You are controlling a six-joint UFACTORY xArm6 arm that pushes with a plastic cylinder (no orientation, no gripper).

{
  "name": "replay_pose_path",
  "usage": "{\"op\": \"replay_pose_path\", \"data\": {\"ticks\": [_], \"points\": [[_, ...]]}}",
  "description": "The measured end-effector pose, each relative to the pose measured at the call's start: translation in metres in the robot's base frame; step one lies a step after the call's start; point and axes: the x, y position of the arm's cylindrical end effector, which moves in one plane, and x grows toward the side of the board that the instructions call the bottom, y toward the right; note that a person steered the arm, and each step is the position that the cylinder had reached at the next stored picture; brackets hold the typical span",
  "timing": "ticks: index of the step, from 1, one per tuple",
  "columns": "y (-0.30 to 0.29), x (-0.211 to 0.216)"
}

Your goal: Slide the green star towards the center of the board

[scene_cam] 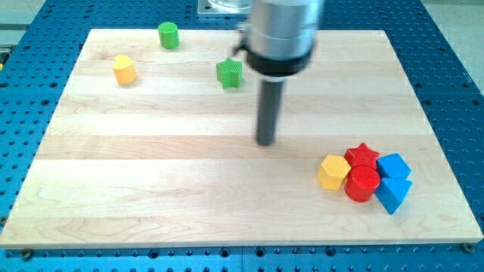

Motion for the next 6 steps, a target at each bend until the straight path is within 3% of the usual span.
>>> {"op": "replay_pose_path", "data": {"ticks": [1, 3, 4, 6], "points": [[-0.088, -0.020], [-0.084, -0.140], [-0.052, -0.163], [0.053, -0.099]]}}
